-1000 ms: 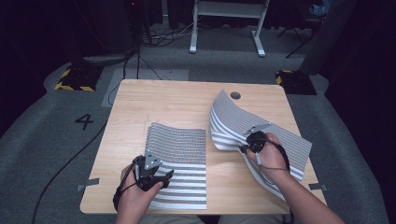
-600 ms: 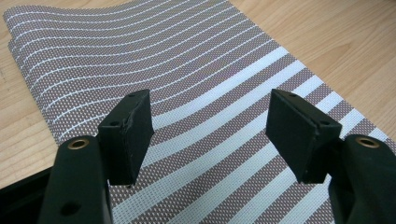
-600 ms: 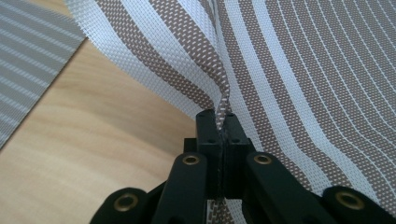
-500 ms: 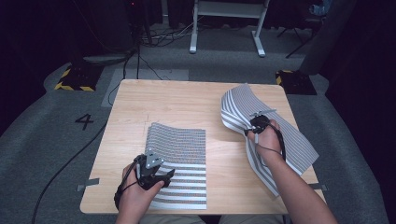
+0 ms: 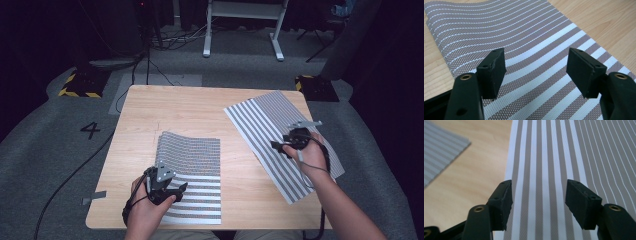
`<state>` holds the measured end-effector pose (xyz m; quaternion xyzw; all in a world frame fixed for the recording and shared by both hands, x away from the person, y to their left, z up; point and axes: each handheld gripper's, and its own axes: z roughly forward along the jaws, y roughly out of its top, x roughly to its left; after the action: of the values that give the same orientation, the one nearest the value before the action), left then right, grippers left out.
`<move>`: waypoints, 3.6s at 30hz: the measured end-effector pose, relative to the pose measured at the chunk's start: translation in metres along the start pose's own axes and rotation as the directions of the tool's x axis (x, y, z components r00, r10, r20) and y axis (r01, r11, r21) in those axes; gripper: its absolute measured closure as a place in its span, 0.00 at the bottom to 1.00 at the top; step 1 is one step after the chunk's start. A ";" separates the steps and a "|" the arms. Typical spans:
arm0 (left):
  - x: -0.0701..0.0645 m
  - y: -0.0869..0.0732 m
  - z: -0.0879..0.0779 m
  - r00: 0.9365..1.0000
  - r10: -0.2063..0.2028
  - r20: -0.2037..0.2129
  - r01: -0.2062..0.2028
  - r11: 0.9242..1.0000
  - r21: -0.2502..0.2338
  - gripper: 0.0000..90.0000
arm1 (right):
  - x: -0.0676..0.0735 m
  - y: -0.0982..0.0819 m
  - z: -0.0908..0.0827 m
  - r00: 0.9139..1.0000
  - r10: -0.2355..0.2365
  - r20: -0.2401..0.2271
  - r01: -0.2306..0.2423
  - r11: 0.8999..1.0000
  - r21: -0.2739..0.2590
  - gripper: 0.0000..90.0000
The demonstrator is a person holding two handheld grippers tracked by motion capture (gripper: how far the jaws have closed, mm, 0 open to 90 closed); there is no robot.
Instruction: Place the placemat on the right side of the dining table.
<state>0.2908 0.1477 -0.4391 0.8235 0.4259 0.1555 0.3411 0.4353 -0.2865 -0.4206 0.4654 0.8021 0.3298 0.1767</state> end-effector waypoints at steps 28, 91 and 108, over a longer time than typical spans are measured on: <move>-0.011 0.004 0.012 0.999 0.031 0.027 -0.031 0.999 0.026 0.36 | 0.009 -0.128 -0.045 0.973 -0.187 -0.132 0.209 0.962 0.177 0.63; -0.012 0.002 0.020 0.999 0.023 0.032 -0.024 0.998 0.052 0.36 | -0.070 -0.063 0.010 0.986 0.111 0.121 -0.137 0.963 0.234 0.56; -0.012 0.005 0.018 0.999 0.037 0.025 -0.038 0.999 0.032 0.36 | -0.081 -0.067 -0.020 0.941 0.271 0.202 -0.293 0.952 0.088 1.00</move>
<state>0.2961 0.1281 -0.4484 0.8386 0.4087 0.1448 0.3297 0.4216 -0.3874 -0.4547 0.6142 0.7247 0.2590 0.1747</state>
